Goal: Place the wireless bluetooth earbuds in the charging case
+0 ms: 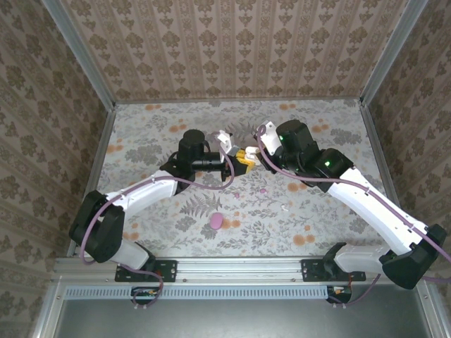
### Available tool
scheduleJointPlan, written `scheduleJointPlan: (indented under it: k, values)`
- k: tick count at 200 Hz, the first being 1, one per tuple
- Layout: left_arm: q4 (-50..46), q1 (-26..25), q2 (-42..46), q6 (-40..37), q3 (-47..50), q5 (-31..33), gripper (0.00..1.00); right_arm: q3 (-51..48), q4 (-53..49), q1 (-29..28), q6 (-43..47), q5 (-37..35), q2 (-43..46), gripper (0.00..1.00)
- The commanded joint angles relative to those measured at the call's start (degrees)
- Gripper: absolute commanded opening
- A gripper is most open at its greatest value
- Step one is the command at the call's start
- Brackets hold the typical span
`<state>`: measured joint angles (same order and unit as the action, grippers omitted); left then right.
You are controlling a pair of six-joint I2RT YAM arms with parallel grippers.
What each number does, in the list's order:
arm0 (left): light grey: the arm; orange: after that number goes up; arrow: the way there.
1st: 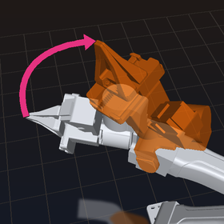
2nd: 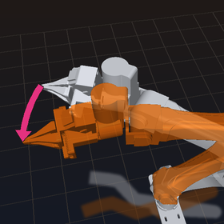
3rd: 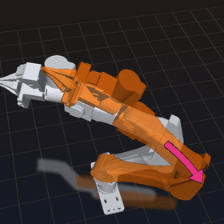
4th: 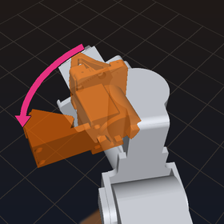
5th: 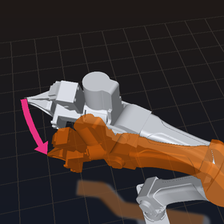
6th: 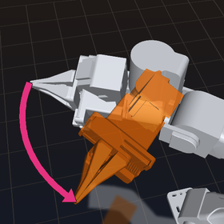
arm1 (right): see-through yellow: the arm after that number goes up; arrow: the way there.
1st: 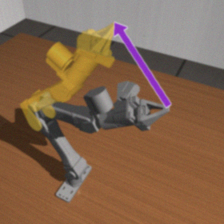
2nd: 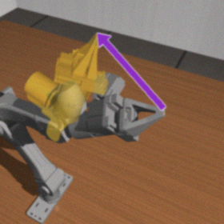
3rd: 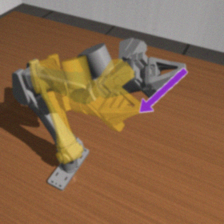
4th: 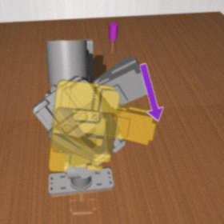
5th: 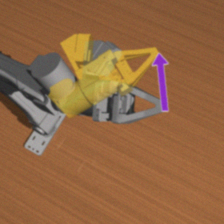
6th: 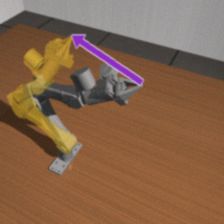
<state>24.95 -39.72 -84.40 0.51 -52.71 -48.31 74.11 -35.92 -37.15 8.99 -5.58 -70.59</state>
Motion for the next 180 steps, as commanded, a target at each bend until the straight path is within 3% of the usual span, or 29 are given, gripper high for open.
scheduleJointPlan:
  k: [1,84,180]
  values:
    - [1.6,-0.29,1.4,1.51,-1.65,0.48,0.08,-1.37,1.11,-0.38,-0.54,0.02,0.54,0.23]
    - [1.76,-0.51,1.87,3.0,-2.24,2.69,0.08,-2.12,2.3,-0.65,-0.86,1.06,-0.24,0.23]
    - [5.29,-0.7,2.49,3.36,-1.5,2.71,0.07,-2.21,2.11,-0.73,-0.48,3.12,0.16,0.34]
